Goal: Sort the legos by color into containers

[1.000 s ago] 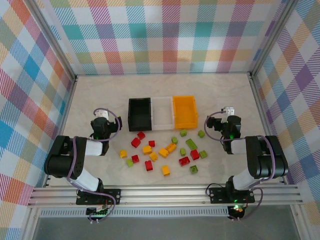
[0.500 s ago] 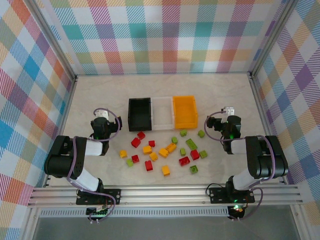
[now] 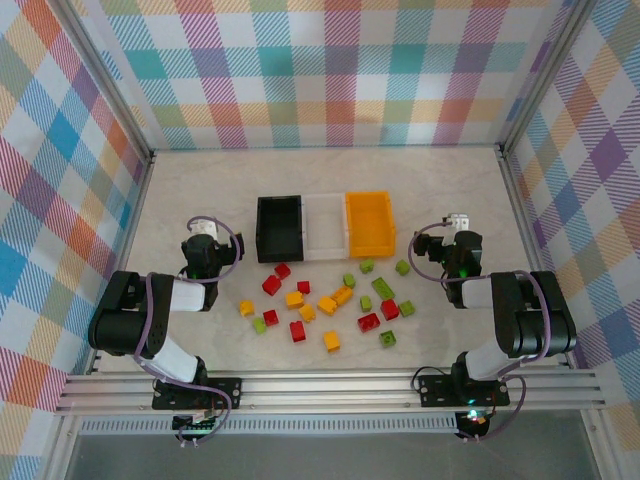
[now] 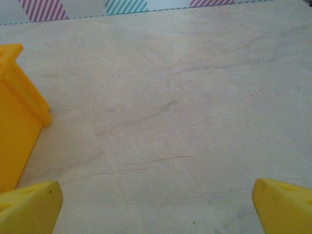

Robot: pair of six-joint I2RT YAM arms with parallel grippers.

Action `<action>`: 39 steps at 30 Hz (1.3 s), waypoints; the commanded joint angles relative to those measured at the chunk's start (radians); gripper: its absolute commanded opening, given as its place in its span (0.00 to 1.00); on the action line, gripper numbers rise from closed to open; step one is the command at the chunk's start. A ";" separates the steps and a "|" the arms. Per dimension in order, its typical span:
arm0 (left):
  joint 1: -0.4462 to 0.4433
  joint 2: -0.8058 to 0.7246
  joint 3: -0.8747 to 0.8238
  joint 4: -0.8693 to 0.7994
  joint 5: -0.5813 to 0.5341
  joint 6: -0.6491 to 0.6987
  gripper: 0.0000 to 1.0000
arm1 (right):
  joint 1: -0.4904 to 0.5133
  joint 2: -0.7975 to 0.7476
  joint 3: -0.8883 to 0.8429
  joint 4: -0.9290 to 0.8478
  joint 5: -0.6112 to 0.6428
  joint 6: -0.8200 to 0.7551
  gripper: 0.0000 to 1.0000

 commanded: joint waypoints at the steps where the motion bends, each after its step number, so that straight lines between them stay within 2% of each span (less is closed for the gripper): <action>1: 0.007 0.000 0.009 0.016 0.017 0.014 1.00 | -0.009 0.000 0.018 0.023 0.004 -0.008 1.00; 5: 0.006 -0.016 0.008 0.009 0.016 0.014 1.00 | -0.008 -0.017 0.018 0.017 0.008 -0.005 1.00; 7: 0.005 -0.094 0.026 -0.096 0.021 0.015 1.00 | -0.004 -0.091 0.037 -0.086 0.001 -0.017 1.00; 9: 0.005 -0.162 0.056 -0.197 -0.040 -0.009 1.00 | 0.000 -0.169 0.082 -0.249 0.030 -0.003 1.00; 13: 0.005 -0.264 0.044 -0.224 -0.112 -0.053 1.00 | 0.000 -0.258 0.135 -0.433 0.132 0.141 1.00; 16: 0.007 -0.332 0.054 -0.269 -0.252 -0.201 1.00 | 0.006 -0.316 0.151 -0.517 0.153 0.196 1.00; 19: 0.015 -0.380 0.064 -0.301 -0.318 -0.353 1.00 | 0.020 -0.341 0.183 -0.604 0.306 0.268 1.00; 21: 0.025 -0.400 0.073 -0.346 -0.357 -0.506 1.00 | 0.021 -0.329 0.234 -0.704 0.435 0.389 1.00; 22: 0.036 -0.410 0.084 -0.387 -0.353 -0.574 1.00 | 0.020 -0.325 0.246 -0.727 0.441 0.416 1.00; 24: 0.083 -0.423 0.115 -0.482 -0.249 -0.682 1.00 | 0.017 -0.340 0.236 -0.703 0.350 0.447 1.00; 25: 0.097 -0.426 0.125 -0.506 -0.216 -0.710 1.00 | 0.009 -0.362 0.225 -0.708 0.282 0.496 1.00; 28: 0.139 -0.445 0.121 -0.497 -0.100 -0.747 1.00 | -0.048 -0.428 0.188 -0.779 0.207 0.706 1.00; 30: 0.157 -0.453 0.113 -0.470 -0.013 -0.742 1.00 | -0.136 -0.426 0.130 -0.622 -0.033 0.724 1.00; 33: 0.160 -0.457 0.113 -0.437 0.051 -0.732 1.00 | -0.144 -0.429 0.087 -0.489 -0.121 0.705 1.00; 35: 0.160 -0.466 0.113 -0.432 0.079 -0.746 1.00 | -0.144 -0.444 0.122 -0.580 -0.140 0.726 1.00; 39: 0.160 -0.482 0.142 -0.466 0.169 -0.799 1.00 | -0.140 -0.442 0.187 -0.732 -0.280 0.671 1.00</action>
